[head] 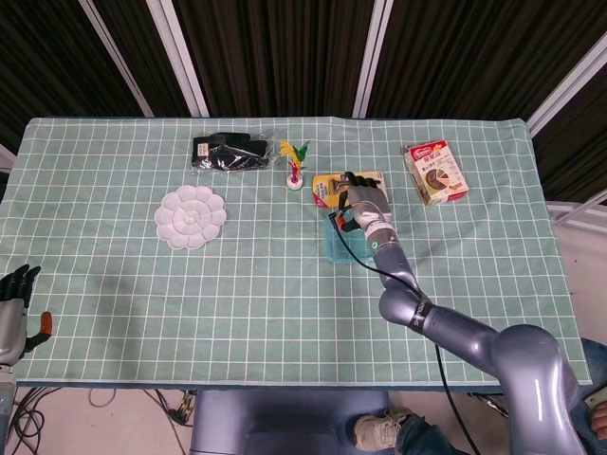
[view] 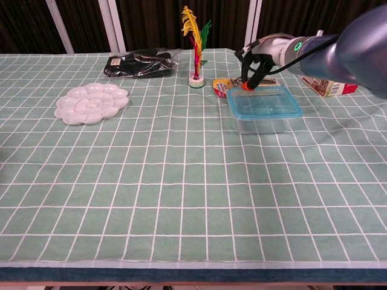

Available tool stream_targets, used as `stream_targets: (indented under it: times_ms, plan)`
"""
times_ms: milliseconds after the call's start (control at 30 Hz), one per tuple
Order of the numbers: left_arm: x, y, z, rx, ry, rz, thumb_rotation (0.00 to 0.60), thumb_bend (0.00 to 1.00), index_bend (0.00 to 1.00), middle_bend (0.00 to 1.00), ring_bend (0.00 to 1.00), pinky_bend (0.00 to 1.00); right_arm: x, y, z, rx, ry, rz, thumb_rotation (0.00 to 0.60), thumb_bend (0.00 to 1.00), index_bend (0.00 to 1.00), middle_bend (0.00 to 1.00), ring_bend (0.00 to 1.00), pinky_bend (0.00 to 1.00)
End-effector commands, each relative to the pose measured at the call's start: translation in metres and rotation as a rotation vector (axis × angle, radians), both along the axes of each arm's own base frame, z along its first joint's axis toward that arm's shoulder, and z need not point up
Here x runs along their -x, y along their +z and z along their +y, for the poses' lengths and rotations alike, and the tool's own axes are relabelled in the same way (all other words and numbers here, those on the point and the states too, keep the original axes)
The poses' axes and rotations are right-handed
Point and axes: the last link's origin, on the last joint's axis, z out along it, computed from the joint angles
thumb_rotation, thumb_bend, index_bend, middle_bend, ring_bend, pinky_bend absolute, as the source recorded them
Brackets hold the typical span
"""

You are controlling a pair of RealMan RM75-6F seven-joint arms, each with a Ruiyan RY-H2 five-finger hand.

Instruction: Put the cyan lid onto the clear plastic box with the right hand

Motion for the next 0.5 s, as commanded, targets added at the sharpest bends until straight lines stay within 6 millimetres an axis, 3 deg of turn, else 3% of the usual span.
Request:
stream_targets:
  times_ms: [33, 267, 367, 500]
  plan:
    - [0.0, 0.0, 0.0, 0.001, -0.001, 0.002, 0.6, 0.53, 0.06, 0.0, 0.0, 0.0, 0.007, 0.042, 0.011, 0.1, 0.024, -0.045, 0.6, 0.53, 0.05, 0.0, 0.0, 0.0]
    - [-0.001, -0.001, 0.0, -0.005, -0.01, 0.009, 0.6, 0.53, 0.06, 0.0, 0.0, 0.0, 0.032, 0.099, 0.051, 0.169, 0.048, 0.021, 0.6, 0.41, 0.0, 0.0, 0.0, 0.0]
    - [-0.002, -0.001, 0.0, -0.013, -0.023, 0.008, 0.6, 0.53, 0.06, 0.0, 0.0, 0.0, 0.051, 0.118, 0.085, 0.218, 0.066, 0.026, 0.6, 0.41, 0.0, 0.0, 0.0, 0.0]
    - [-0.006, -0.001, -0.001, -0.029, -0.062, 0.008, 0.6, 0.53, 0.06, 0.0, 0.0, 0.0, 0.084, 0.127, 0.139, 0.242, 0.076, 0.001, 0.6, 0.41, 0.0, 0.0, 0.0, 0.0]
